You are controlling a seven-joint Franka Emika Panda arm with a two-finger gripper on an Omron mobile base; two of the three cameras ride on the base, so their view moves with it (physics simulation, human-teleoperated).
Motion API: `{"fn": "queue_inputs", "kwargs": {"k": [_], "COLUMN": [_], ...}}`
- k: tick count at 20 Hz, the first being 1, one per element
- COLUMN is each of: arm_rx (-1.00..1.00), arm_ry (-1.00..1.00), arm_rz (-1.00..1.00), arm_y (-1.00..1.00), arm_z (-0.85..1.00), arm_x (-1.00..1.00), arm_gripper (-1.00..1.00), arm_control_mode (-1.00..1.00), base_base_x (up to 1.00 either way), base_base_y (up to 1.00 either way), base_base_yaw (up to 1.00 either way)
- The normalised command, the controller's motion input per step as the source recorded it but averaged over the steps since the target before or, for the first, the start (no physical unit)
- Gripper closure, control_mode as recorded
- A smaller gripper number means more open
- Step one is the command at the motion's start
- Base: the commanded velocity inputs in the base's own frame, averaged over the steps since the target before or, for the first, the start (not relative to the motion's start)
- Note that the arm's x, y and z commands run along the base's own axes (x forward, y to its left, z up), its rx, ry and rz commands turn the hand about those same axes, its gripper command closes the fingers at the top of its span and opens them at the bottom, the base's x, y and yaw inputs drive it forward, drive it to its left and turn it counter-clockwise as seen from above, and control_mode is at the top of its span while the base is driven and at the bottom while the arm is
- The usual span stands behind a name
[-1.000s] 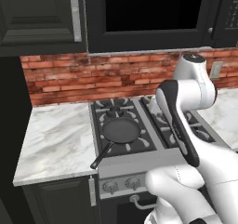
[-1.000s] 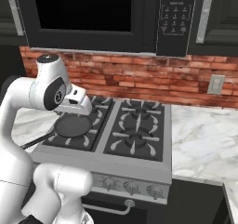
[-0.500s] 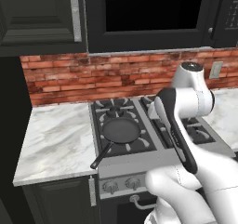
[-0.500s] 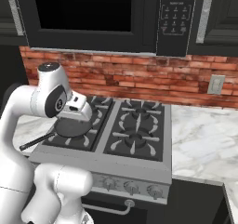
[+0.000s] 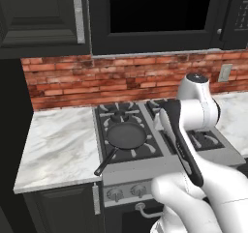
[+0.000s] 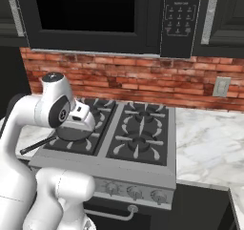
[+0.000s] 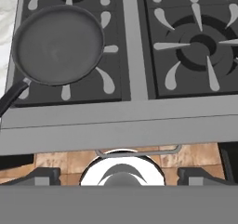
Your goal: Put the carrot and tomato in the pan. Then turn on the front left burner and set the heat to medium.
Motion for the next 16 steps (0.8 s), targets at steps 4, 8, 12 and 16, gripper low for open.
{"fn": "queue_inputs", "kwargs": {"k": [4, 8, 12, 16], "arm_rx": [0.00, 0.00, 0.00, 0.00], "arm_ry": [0.00, 0.00, 0.00, 0.00], "arm_rz": [0.00, 0.00, 0.00, 0.00], "arm_y": [0.00, 0.00, 0.00, 0.00], "arm_z": [-0.26, -0.25, -0.22, -0.01], "arm_x": [0.00, 0.00, 0.00, 0.00], "arm_gripper": [-1.00, -1.00, -1.00, -1.00], "arm_control_mode": [-1.00, -1.00, -1.00, -1.00], "base_base_x": [0.00, 0.00, 0.00, 0.00], "base_base_y": [0.00, 0.00, 0.00, 0.00], "base_base_yaw": [0.00, 0.00, 0.00, 0.00]}}
